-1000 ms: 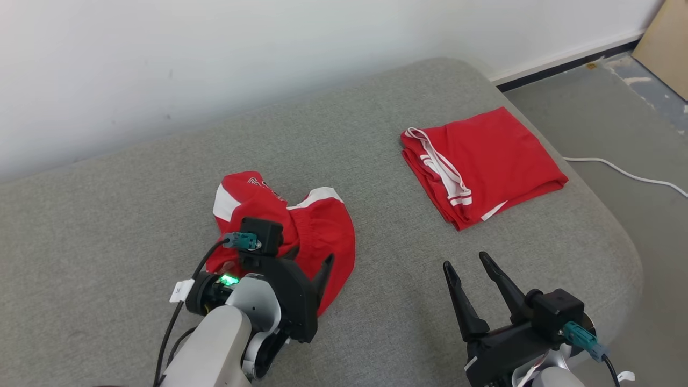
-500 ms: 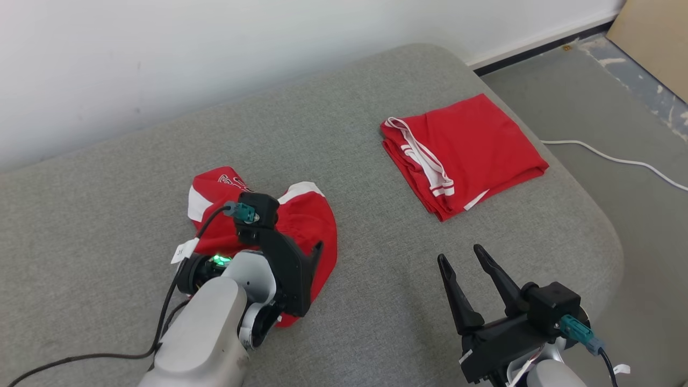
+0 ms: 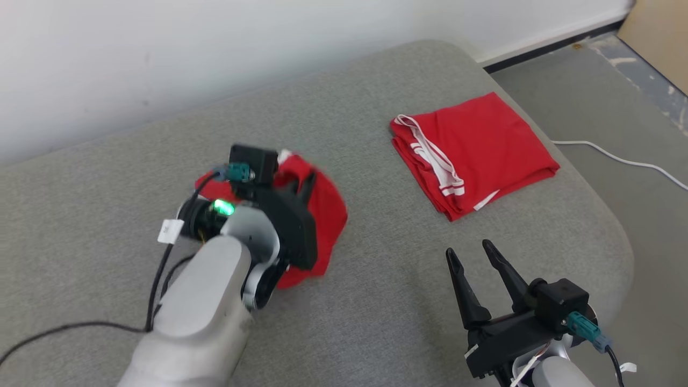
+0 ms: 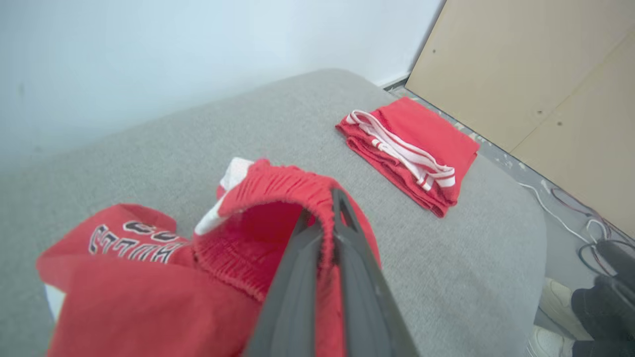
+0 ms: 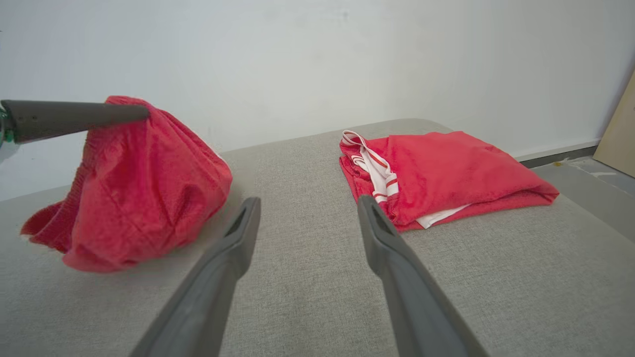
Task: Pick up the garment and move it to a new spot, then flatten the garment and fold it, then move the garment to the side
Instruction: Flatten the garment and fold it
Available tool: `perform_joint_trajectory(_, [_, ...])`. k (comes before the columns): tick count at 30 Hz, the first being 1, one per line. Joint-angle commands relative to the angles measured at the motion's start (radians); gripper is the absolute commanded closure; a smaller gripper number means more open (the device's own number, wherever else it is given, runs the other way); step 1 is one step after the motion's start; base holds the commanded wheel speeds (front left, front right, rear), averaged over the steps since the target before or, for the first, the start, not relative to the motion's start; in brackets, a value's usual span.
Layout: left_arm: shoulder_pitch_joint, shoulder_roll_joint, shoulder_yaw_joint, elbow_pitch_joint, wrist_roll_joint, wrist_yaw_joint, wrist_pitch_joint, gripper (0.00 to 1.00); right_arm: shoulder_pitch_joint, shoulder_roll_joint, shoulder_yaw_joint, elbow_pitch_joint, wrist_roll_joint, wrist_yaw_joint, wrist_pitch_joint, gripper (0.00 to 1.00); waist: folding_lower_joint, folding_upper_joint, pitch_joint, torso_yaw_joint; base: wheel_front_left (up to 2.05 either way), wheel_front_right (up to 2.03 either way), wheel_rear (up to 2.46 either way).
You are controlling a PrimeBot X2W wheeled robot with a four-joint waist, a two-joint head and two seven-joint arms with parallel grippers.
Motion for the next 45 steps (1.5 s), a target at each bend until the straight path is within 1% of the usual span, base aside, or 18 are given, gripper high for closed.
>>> perform_joint_trajectory(1, [-0.041, -0.002, -0.004, -0.031, -0.007, -0.008, -0.054, 1.00, 0.006, 0.002, 0.005, 0.002, -0.010, -0.002, -0.001, 0.00, 0.0000, 0.0000, -0.015, 0.029, 0.00, 0.00, 0.00])
perform_joint_trajectory(8, [-0.168, -0.002, -0.012, -0.105, 0.018, -0.024, -0.218, 1.00, -0.008, 0.008, 0.032, 0.013, -0.008, -0.002, -0.001, 0.00, 0.0000, 0.0000, -0.036, 0.057, 0.00, 0.00, 0.00])
perform_joint_trajectory(11, [-0.221, -0.002, -0.018, -0.135, -0.010, -0.036, -0.279, 1.00, -0.012, 0.007, 0.042, 0.018, -0.002, -0.003, -0.001, 0.00, 0.0000, 0.0000, -0.041, 0.056, 0.00, 0.00, 0.00])
perform_joint_trajectory(14, [-0.266, -0.002, -0.049, -0.173, -0.037, -0.049, -0.337, 1.00, -0.012, 0.002, 0.042, 0.018, 0.002, -0.002, -0.001, 0.00, 0.0000, 0.0000, -0.036, 0.061, 0.00, 0.00, 0.00])
perform_joint_trajectory(16, [-0.265, -0.001, -0.065, -0.181, -0.063, -0.050, -0.354, 1.00, -0.011, 0.000, 0.039, 0.017, 0.003, -0.002, -0.001, 0.00, 0.0000, 0.0000, -0.033, 0.066, 0.00, 0.00, 0.00])
perform_joint_trajectory(19, [-0.213, 0.003, -0.104, -0.164, -0.077, -0.063, -0.336, 1.00, -0.002, -0.002, 0.025, 0.012, 0.006, -0.002, -0.001, 0.00, 0.0000, 0.0000, -0.026, 0.081, 0.00, 0.00, 0.00])
perform_joint_trajectory(21, [-0.158, 0.021, -0.133, -0.156, -0.085, -0.071, -0.315, 1.00, 0.006, -0.002, 0.019, 0.010, 0.005, -0.002, -0.001, 0.00, 0.0000, 0.0000, -0.023, 0.094, 0.00, 0.00, 0.00])
perform_joint_trajectory(23, [-0.087, 0.048, -0.168, -0.159, -0.092, -0.085, -0.293, 1.00, 0.013, -0.001, 0.013, 0.007, -0.001, -0.002, -0.001, 0.00, 0.0000, 0.0000, -0.024, 0.108, 0.00, 0.00, 0.00])
perform_joint_trajectory(25, [-0.001, 0.072, -0.208, -0.181, -0.123, -0.096, -0.265, 1.00, 0.019, -0.002, 0.006, 0.006, -0.006, -0.002, -0.001, 0.00, 0.0000, 0.0000, -0.026, 0.125, 0.00, 0.00, 0.00])
perform_joint_trajectory(30, [0.192, 0.192, -0.315, -0.282, -0.162, -0.104, -0.186, 1.00, 0.035, -0.011, 0.002, 0.005, -0.008, -0.002, 0.000, 0.00, 0.0000, 0.0000, -0.041, 0.171, 0.00, 0.00, 0.00])
perform_joint_trajectory(34, [0.294, 0.294, -0.363, -0.382, -0.161, -0.100, -0.144, 1.00, 0.041, -0.018, 0.006, 0.006, -0.008, -0.002, -0.001, 0.00, 0.0000, 0.0000, -0.052, 0.203, 0.00, 0.00, 0.00])
perform_joint_trajectory(35, [0.311, 0.320, -0.369, -0.402, -0.151, -0.093, -0.135, 1.00, 0.044, -0.019, 0.005, 0.006, -0.008, -0.003, 0.000, 0.00, 0.0000, 0.0000, -0.055, 0.212, 0.00, 0.00, 0.00])
perform_joint_trajectory(36, [0.311, 0.320, -0.369, -0.402, -0.151, -0.093, -0.135, 1.00, 0.044, -0.019, 0.005, 0.006, -0.008, -0.003, 0.000, 0.00, 0.0000, 0.0000, -0.055, 0.212, 0.00, 0.00, 0.00])
perform_joint_trajectory(40, [0.353, 0.402, -0.372, -0.435, -0.117, -0.049, -0.112, 1.00, 0.047, -0.020, 0.015, 0.009, -0.007, -0.003, 0.000, 0.00, 0.0000, 0.0000, -0.060, 0.233, 0.00, 0.00, 0.00])
perform_joint_trajectory(43, [0.359, 0.450, -0.368, -0.412, -0.080, -0.018, -0.110, 1.00, 0.044, -0.021, 0.022, 0.012, -0.004, -0.003, 0.000, 0.00, 0.0000, 0.0000, -0.063, 0.238, 0.00, 0.00, 0.00])
perform_joint_trajectory(45, [0.358, 0.466, -0.358, -0.387, -0.066, 0.004, -0.123, 1.00, 0.040, -0.021, 0.027, 0.014, -0.002, -0.003, 0.000, 0.00, 0.0000, 0.0000, -0.066, 0.238, 0.00, 0.00, 0.00])
